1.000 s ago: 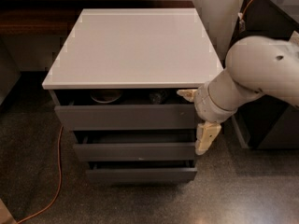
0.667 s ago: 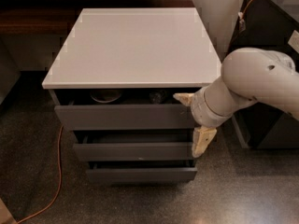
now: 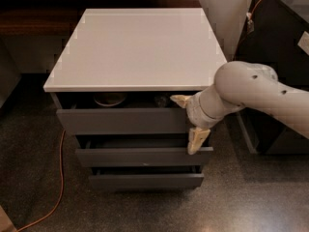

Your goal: Pick blue plastic bottle from top drawer and place on counter

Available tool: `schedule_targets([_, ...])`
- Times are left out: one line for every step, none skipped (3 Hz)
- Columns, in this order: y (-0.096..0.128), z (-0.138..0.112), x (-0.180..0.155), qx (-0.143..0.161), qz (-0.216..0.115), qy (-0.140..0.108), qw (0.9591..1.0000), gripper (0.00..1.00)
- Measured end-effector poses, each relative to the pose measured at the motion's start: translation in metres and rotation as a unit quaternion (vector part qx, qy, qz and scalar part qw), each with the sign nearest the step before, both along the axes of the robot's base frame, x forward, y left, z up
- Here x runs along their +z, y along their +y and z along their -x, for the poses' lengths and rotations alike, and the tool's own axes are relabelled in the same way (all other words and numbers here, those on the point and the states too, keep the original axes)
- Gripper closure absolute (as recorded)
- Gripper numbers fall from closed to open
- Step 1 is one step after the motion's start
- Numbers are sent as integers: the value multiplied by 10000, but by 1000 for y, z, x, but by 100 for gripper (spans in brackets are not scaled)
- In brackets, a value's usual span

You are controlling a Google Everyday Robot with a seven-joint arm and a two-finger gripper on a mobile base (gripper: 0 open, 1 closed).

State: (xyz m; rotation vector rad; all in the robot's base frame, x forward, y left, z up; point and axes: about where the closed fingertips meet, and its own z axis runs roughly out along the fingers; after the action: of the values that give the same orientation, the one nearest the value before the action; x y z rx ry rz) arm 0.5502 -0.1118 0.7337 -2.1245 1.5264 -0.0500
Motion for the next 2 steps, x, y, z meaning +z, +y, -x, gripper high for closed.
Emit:
schedule_targets([4, -24, -21, 62, -33, -62, 10000, 0])
schedule_targets([6, -43, -44, 100, 43, -104, 9999, 0])
